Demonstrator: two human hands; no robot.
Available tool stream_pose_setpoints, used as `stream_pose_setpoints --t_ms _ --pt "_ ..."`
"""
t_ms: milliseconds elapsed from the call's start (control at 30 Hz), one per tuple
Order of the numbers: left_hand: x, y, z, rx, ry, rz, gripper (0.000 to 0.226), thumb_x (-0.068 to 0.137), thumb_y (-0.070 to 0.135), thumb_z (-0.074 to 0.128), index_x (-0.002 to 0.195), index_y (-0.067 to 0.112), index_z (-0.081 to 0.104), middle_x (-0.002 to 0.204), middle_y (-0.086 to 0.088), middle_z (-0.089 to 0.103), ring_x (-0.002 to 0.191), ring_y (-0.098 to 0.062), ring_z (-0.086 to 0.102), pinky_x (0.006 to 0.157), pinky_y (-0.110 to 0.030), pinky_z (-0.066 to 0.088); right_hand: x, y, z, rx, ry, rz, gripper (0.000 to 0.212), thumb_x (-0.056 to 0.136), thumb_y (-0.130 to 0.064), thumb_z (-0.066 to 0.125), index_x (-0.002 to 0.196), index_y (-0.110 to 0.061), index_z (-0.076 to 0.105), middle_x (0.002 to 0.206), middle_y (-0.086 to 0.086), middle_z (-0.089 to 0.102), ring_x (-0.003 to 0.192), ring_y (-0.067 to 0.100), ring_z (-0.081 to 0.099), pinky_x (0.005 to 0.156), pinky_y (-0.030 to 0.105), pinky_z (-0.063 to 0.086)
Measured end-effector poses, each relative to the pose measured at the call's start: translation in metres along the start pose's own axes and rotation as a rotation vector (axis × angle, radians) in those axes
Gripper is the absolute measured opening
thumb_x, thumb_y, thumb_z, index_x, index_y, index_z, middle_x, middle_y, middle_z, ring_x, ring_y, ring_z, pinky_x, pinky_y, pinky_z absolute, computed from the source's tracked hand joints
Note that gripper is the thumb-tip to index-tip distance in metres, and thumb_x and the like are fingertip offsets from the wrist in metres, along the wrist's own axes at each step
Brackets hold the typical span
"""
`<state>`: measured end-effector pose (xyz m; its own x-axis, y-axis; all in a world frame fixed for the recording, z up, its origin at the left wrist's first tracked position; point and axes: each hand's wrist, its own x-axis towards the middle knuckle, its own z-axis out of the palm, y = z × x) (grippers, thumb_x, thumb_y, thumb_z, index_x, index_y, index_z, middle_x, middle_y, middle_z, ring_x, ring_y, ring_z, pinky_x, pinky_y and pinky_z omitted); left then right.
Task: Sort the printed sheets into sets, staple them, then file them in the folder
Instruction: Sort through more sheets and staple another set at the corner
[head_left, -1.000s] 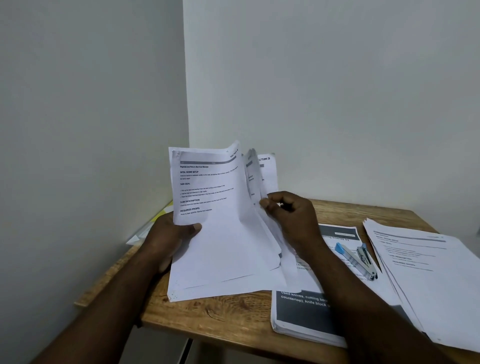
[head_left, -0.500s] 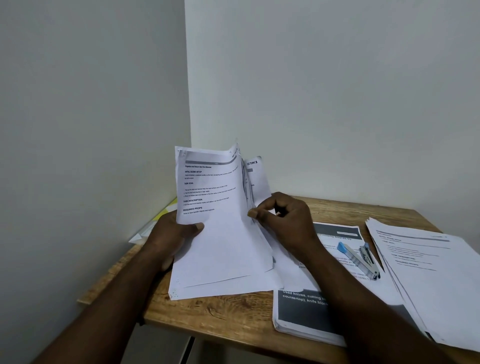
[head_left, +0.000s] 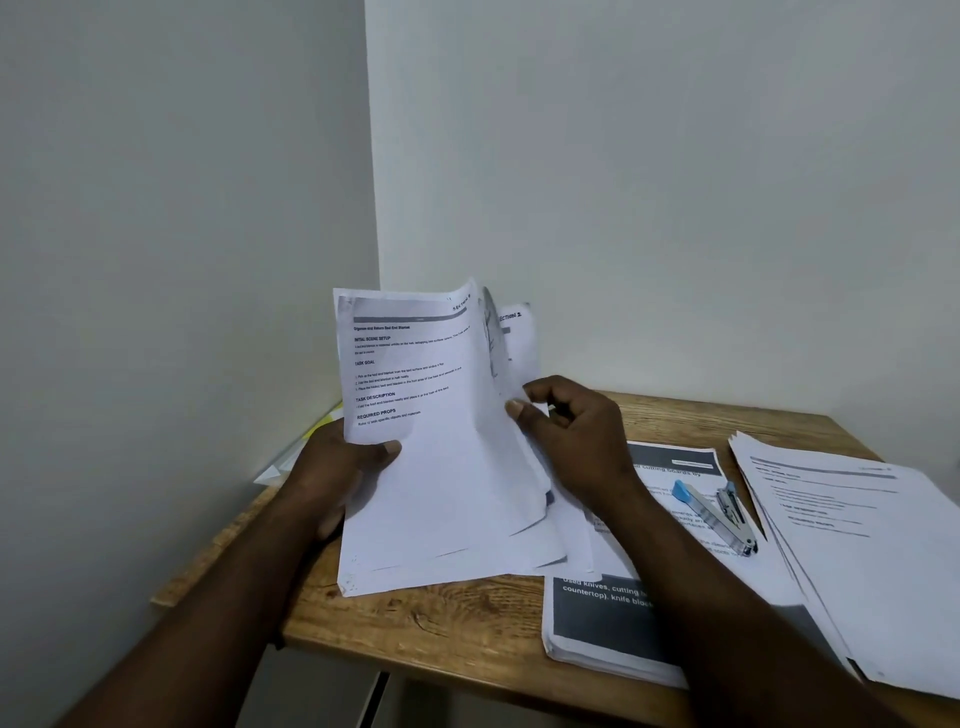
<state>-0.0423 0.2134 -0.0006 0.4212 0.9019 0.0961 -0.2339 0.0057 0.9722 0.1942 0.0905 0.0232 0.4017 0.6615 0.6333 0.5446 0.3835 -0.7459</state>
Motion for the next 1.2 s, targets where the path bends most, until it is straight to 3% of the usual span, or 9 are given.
stream_pose_setpoints --t_ms 200,333,433,567,700,867,967,1067,1200 --pt "-0.008 0.005 0.005 -0.061 -0.05 0.038 0.036 0.095 -0.018 0.052 0.121 0.002 0.067 0.105 -0.01 0.08 0.091 -0.025 0.079 0.068 -0.033 0.063 0.013 0.008 -0.015 0.283 0.167 0.315 0.035 0.09 -0.031 0.084 0.07 -0.018 0.058 0.06 -0.006 0.038 0.057 0.013 0.029 0.054 0.025 0.029" --pt "-0.008 0.006 0.005 -0.086 -0.056 0.039 0.037 0.096 -0.018 0.05 0.123 0.002 0.066 0.106 -0.011 0.08 0.091 -0.025 0.079 0.068 -0.033 0.064 0.012 0.012 -0.014 0.443 0.191 0.438 0.046 0.071 -0.061 0.091 0.073 -0.02 0.07 0.082 0.011 0.056 0.077 0.025 0.045 0.073 0.041 0.04" --pt "-0.009 0.007 0.006 -0.098 -0.062 0.036 0.037 0.096 -0.017 0.05 0.123 0.003 0.066 0.106 -0.01 0.08 0.092 -0.025 0.079 0.068 -0.032 0.064 0.013 0.014 -0.015 0.406 0.208 0.442 0.031 0.088 -0.038 0.085 0.067 -0.022 0.069 0.075 0.007 0.06 0.073 0.022 0.049 0.072 0.036 0.042" --pt "-0.012 0.008 0.007 -0.109 -0.047 0.031 0.035 0.097 -0.018 0.05 0.117 0.005 0.067 0.099 -0.005 0.082 0.085 -0.021 0.079 0.063 -0.029 0.063 0.015 0.02 -0.015 0.34 0.252 0.413 0.014 0.089 -0.022 0.085 0.093 -0.019 0.072 0.084 -0.004 0.076 0.08 0.017 0.07 0.074 0.03 0.056" --pt "-0.012 0.007 0.008 -0.106 -0.027 0.024 0.035 0.097 -0.017 0.051 0.117 0.006 0.067 0.098 -0.003 0.082 0.085 -0.019 0.079 0.063 -0.027 0.062 0.012 0.02 -0.016 0.209 0.269 0.34 0.037 0.086 -0.016 0.088 0.111 -0.03 0.064 0.109 0.003 0.079 0.098 0.019 0.076 0.085 0.036 0.063" --pt "-0.009 0.006 0.005 -0.093 0.029 0.007 0.034 0.096 -0.015 0.057 0.122 0.004 0.068 0.105 -0.007 0.081 0.089 -0.023 0.079 0.064 -0.029 0.063 0.007 0.016 -0.017 -0.005 0.205 0.224 0.078 0.085 -0.024 0.088 0.144 -0.052 0.045 0.103 -0.009 0.073 0.095 0.004 0.07 0.077 0.021 0.055" --pt "-0.008 0.005 0.005 -0.111 0.016 0.011 0.036 0.095 -0.015 0.057 0.125 0.003 0.067 0.115 -0.013 0.078 0.096 -0.027 0.078 0.067 -0.031 0.064 0.005 0.017 -0.016 -0.082 0.127 0.13 0.051 0.091 -0.024 0.083 0.133 -0.044 0.065 0.112 -0.024 0.07 0.105 -0.01 0.062 0.09 0.013 0.052" --pt "-0.009 0.005 0.006 -0.123 -0.005 0.033 0.036 0.095 -0.015 0.057 0.125 0.003 0.067 0.113 -0.01 0.079 0.094 -0.024 0.079 0.068 -0.03 0.063 0.004 0.02 -0.01 -0.037 0.051 0.179 0.007 0.092 -0.038 0.081 0.099 -0.036 0.082 0.104 -0.023 0.078 0.11 -0.002 0.067 0.106 0.032 0.052" --pt "-0.01 0.007 0.007 -0.135 -0.031 0.037 0.035 0.096 -0.014 0.055 0.122 0.004 0.067 0.109 -0.007 0.08 0.093 -0.022 0.079 0.068 -0.028 0.063 0.005 0.029 -0.005 0.022 -0.014 0.298 0.017 0.085 -0.05 0.083 0.089 -0.033 0.083 0.104 -0.017 0.08 0.112 0.006 0.07 0.109 0.037 0.051"
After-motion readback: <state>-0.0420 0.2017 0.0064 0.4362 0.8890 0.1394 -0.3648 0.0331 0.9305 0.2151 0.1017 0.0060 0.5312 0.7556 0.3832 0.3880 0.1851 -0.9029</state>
